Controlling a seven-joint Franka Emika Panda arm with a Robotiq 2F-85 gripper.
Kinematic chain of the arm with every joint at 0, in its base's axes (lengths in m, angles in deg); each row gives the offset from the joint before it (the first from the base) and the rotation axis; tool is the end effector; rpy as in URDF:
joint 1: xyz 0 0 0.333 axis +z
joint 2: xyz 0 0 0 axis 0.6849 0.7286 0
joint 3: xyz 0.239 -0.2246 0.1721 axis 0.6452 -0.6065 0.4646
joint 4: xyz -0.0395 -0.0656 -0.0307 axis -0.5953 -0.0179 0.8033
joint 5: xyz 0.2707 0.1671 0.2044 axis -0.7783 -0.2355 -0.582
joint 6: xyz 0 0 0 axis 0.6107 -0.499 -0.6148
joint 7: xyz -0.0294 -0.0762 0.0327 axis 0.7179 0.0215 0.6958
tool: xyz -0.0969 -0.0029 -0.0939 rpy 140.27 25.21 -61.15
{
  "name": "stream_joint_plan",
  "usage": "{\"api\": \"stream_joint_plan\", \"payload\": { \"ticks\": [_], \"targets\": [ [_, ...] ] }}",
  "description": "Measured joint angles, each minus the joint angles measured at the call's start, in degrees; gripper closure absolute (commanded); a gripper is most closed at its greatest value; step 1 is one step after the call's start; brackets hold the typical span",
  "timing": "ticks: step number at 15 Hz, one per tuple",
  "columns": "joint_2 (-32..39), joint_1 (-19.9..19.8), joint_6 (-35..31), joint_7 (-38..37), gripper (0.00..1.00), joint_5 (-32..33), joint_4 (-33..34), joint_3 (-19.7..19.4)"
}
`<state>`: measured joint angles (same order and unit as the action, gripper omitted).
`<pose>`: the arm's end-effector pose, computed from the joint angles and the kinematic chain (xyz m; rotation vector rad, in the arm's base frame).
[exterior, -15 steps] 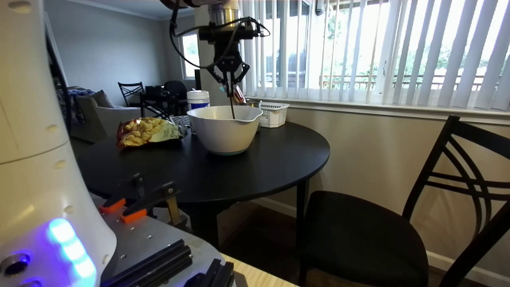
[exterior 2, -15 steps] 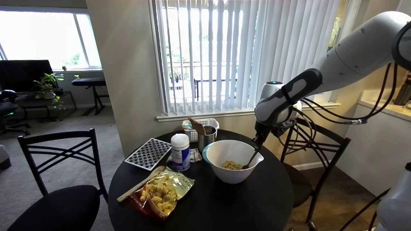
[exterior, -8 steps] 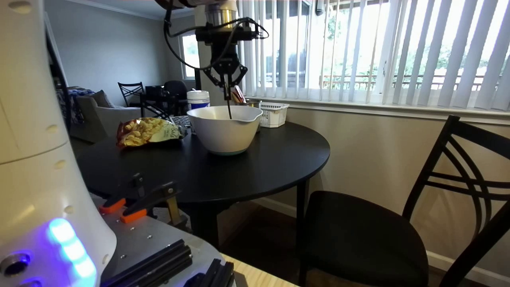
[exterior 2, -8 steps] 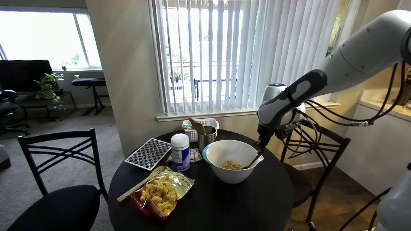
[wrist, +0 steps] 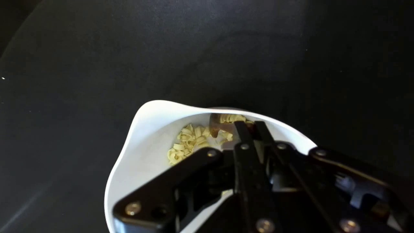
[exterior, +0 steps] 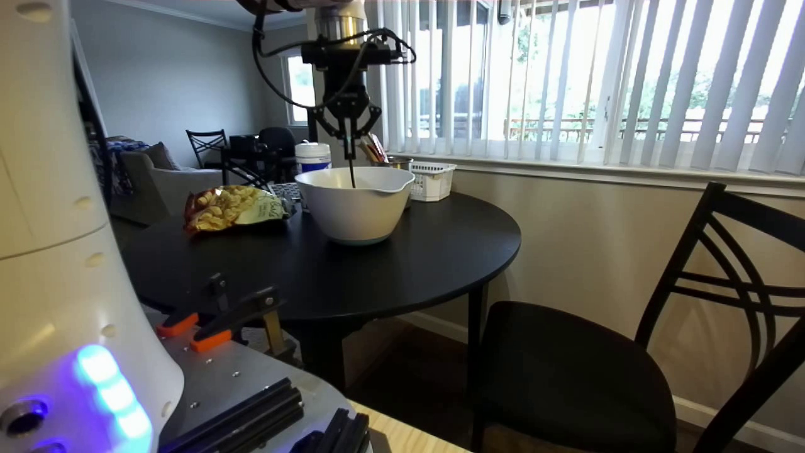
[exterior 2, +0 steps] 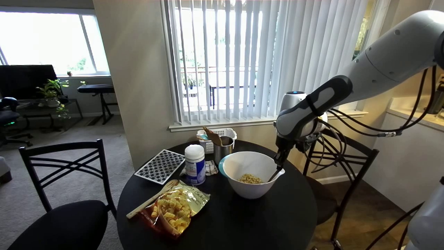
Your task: Use the spoon to stir the contents in the bowl
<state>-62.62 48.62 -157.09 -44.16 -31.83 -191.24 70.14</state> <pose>0.4676 0.0859 0.3438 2.9978 0.9125 0.0750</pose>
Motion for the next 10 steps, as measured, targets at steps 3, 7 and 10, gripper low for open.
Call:
{"api": "stream_joint_plan", "payload": {
  "ticks": [3,7,10],
  "targets": [
    [0.0,0.9,0.4,0.0,0.95,-0.4,0.0,0.6],
    [0.0,1.6,0.3,0.0,0.95,-0.6,0.0,1.2],
    [0.2,2.0,0.8,0.0,0.95,-1.0,0.3,2.0]
  ]
}}
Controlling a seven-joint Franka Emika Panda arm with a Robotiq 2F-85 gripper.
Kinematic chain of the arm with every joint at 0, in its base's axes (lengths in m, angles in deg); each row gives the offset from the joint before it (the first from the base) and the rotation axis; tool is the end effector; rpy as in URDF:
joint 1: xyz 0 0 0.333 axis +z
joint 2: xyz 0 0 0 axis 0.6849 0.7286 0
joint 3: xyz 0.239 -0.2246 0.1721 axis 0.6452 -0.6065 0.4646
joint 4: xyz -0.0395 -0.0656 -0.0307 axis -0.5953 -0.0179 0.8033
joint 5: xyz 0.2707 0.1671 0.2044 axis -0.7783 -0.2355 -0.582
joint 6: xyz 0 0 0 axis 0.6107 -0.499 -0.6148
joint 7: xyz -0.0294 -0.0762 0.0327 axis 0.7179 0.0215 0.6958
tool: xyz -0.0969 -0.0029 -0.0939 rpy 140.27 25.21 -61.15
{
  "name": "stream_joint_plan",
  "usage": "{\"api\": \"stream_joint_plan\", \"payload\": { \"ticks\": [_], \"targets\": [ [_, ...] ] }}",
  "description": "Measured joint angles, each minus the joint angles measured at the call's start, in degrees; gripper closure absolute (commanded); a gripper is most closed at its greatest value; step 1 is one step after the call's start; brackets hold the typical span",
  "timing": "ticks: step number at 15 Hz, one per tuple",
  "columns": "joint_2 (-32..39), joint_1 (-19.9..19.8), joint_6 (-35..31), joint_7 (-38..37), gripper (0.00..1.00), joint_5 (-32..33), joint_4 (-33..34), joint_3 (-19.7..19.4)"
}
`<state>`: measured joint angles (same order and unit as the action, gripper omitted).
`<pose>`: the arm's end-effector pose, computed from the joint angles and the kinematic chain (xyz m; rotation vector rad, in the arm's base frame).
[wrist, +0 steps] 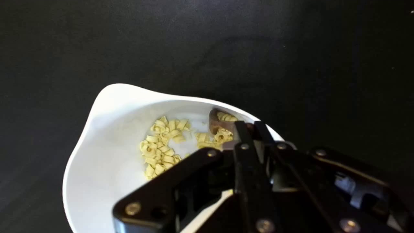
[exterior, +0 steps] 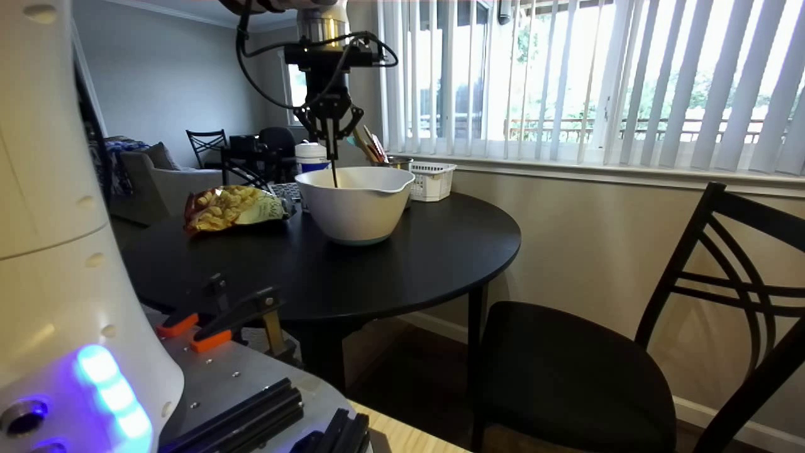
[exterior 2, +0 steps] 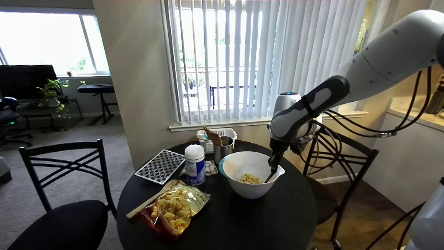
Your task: Use the spoon to stir the contents in the bowl
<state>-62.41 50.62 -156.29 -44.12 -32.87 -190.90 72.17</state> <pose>0.4607 0.1189 0.3431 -2.9709 -0.9975 -0.0586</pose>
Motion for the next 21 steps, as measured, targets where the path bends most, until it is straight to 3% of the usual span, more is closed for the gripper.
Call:
{"api": "stream_joint_plan", "payload": {
  "ticks": [5,13,21],
  "targets": [
    [1.4,1.8,0.3,-2.7,0.95,-0.8,1.8,1.6],
    [8.5,3.1,-0.5,-17.8,0.95,0.6,11.3,2.7],
    [17.8,3.9,-1.5,-34.3,0.95,10.3,24.4,-2.0]
  ]
}}
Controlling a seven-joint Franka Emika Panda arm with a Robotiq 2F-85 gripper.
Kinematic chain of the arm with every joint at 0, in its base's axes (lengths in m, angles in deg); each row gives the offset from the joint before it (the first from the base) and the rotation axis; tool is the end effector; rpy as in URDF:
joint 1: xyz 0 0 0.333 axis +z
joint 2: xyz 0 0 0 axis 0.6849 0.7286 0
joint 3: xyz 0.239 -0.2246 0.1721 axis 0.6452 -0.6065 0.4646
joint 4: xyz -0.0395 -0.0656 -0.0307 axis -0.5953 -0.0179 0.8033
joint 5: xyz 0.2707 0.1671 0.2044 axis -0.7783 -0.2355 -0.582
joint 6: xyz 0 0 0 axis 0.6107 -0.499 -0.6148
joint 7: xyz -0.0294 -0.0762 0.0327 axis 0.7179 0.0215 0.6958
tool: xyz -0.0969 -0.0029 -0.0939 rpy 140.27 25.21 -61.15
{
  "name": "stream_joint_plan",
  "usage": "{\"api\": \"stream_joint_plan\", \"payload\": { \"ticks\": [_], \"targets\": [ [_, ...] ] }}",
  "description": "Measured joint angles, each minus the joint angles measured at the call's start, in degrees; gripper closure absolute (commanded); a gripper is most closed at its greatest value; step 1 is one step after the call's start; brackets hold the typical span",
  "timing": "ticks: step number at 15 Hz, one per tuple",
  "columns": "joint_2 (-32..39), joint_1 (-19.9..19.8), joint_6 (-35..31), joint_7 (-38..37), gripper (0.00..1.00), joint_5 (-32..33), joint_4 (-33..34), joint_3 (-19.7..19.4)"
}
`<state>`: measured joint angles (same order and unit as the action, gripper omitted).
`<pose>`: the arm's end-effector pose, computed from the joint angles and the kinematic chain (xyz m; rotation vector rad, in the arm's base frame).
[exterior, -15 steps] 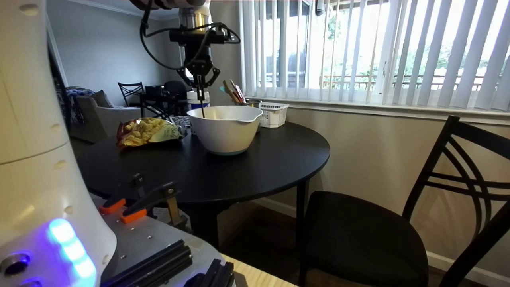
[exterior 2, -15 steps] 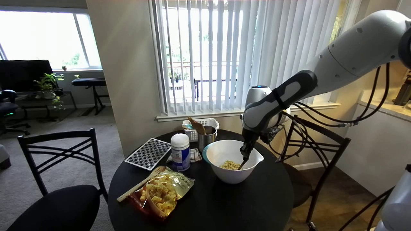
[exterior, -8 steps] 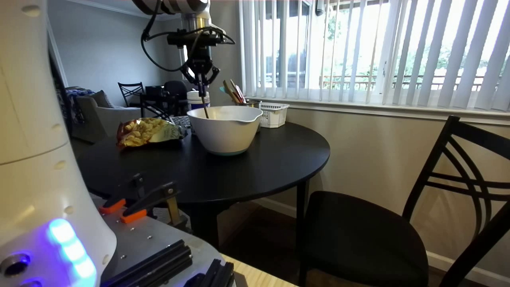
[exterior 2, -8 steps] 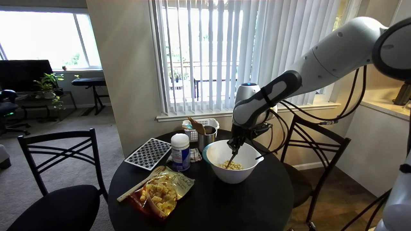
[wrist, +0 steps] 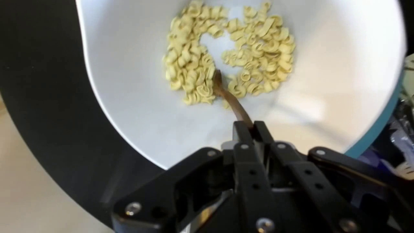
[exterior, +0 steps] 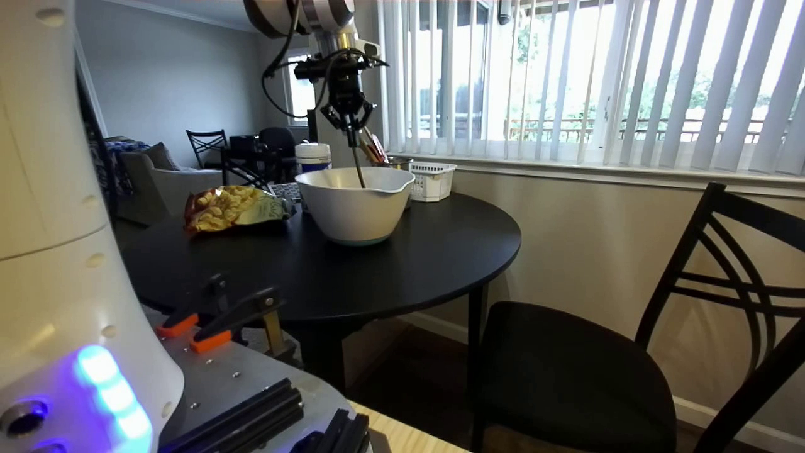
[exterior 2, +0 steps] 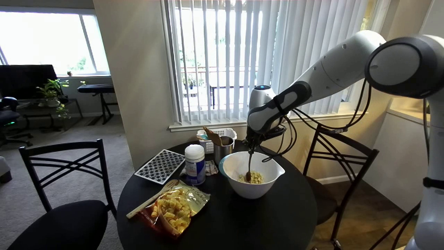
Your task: Use the spoon to stir the contents in the bowl
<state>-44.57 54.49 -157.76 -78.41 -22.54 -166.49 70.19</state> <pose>0.6032 0.1718 0.3512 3.0717 0.3259 0.2999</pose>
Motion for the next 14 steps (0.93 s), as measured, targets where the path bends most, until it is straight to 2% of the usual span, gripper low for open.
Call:
{"api": "stream_joint_plan", "payload": {
  "ticks": [4,7,11,14],
  "targets": [
    [2.9,0.8,0.5,-3.5,0.95,7.2,5.2,-4.7],
    [3.0,0.8,3.3,-3.6,0.95,9.4,6.6,-7.1],
    [1.4,-1.0,10.4,-1.3,0.95,8.5,6.6,-7.4],
    [-0.4,-3.7,15.8,6.5,0.95,4.1,4.6,-6.4]
  ]
}}
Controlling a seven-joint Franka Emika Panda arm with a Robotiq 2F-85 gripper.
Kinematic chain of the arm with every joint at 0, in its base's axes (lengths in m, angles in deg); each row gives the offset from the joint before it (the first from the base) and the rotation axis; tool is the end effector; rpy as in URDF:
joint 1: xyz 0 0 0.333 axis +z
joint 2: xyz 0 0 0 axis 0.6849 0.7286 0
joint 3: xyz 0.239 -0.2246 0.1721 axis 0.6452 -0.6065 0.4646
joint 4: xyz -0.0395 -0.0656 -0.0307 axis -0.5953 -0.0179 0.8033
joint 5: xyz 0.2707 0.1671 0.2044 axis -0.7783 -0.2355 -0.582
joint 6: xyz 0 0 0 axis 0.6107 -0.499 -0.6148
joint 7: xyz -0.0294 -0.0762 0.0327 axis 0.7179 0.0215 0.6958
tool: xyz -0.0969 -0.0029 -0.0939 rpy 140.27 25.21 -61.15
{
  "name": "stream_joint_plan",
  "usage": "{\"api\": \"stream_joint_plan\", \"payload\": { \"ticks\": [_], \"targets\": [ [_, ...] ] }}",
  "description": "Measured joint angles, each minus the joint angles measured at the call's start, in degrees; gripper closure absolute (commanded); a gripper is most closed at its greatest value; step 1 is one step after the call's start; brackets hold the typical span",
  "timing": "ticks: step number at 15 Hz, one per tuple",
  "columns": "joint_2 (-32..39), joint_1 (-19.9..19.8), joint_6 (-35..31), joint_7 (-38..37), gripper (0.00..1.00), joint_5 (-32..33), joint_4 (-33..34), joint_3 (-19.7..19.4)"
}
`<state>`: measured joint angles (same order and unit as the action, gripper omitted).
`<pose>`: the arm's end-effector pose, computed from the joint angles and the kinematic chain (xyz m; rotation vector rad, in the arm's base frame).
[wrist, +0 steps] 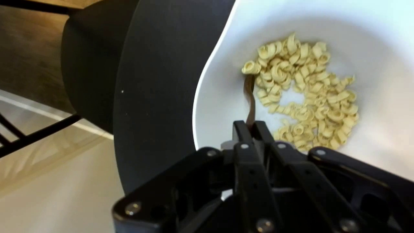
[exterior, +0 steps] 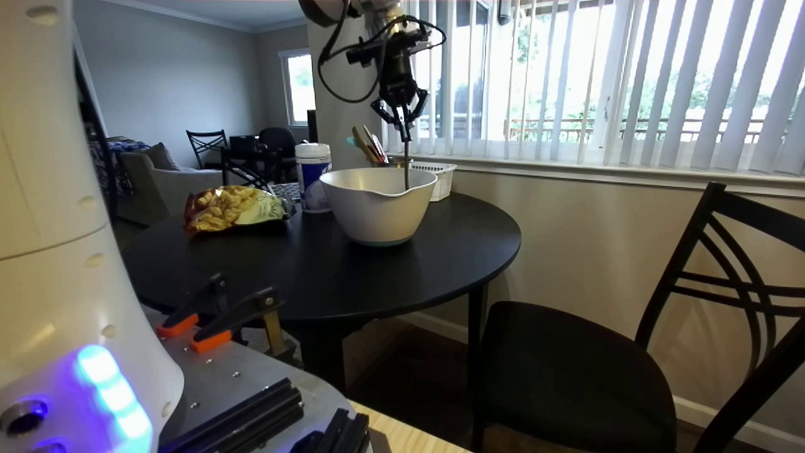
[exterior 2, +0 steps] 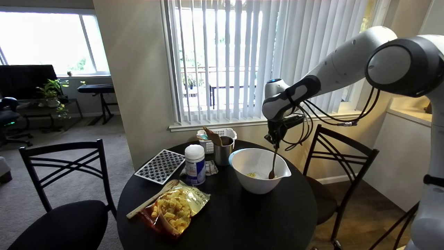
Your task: Use the spoon to stir the contents in the bowl
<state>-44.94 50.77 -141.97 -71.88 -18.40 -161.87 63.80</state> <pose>0.6151 0.0554 0.3634 2.9364 0.2639 0.0091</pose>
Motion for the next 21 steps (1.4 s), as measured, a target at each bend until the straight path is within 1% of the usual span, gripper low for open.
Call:
{"api": "stream_joint_plan", "payload": {
  "ticks": [4,7,10,14,21],
  "targets": [
    [-2.2,-3.6,5.3,11.0,0.95,-5.1,-6.2,1.3],
    [-2.6,-4.9,8.4,15.0,0.95,-5.6,-9.5,1.5],
    [-2.6,-5.3,10.6,16.8,0.95,-5.6,-11.3,1.5],
    [-2.6,-5.4,12.8,17.8,0.95,-5.6,-12.1,1.6],
    [-2.8,-5.4,13.3,17.9,0.95,-5.6,-12.2,1.9]
  ]
}}
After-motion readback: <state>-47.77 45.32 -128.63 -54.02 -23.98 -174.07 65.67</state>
